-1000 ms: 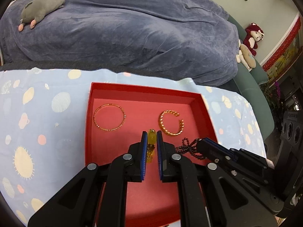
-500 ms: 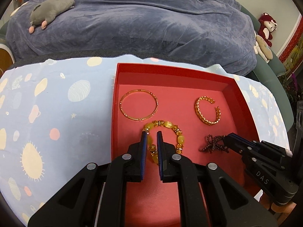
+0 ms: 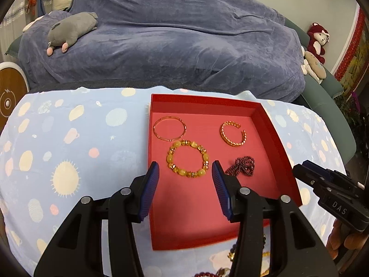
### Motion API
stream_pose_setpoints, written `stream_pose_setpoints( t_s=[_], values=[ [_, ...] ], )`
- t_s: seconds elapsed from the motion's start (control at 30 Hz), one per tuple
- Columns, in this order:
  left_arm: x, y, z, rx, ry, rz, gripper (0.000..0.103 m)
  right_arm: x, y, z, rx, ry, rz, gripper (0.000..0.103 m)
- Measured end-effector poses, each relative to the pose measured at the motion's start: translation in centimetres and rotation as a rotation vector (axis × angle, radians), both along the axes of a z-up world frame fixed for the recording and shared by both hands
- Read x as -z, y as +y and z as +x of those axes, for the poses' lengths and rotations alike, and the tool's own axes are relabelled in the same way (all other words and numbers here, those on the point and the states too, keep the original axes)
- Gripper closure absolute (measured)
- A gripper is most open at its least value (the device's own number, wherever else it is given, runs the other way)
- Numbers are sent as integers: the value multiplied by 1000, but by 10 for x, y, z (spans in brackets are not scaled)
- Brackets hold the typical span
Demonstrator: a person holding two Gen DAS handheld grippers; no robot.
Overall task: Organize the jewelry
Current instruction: 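Grasp the red bead bracelet with the left tool while the right tool grasps the amber bead bracelet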
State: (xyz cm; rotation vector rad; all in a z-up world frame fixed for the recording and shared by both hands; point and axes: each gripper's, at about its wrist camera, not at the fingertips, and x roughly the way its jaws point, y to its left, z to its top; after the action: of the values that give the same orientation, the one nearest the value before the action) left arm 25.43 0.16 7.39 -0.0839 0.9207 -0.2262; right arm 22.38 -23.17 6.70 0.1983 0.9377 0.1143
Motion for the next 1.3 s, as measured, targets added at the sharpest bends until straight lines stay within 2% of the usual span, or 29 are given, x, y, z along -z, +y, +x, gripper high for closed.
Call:
stream_pose_setpoints(
  t_s=[0.2,0.57,0.8,1.13,1.3],
  values=[
    [2,4,-60,12,19,8,53,2,-3,-51,2,19,-13,67],
    [41,8,-141,-14,120,21,53,38,13,-132,-3,108,-36,67],
    [63,-3,-151,-12,140,79,53,60,15,-144,22,143,-35,67],
    [85,-11,-142,-20,161,110,53,75,26,-126,20,161,-58,67],
    [87,-16,-144,4,135,159,54,81,28,-127,20,156,-75,69]
  ],
)
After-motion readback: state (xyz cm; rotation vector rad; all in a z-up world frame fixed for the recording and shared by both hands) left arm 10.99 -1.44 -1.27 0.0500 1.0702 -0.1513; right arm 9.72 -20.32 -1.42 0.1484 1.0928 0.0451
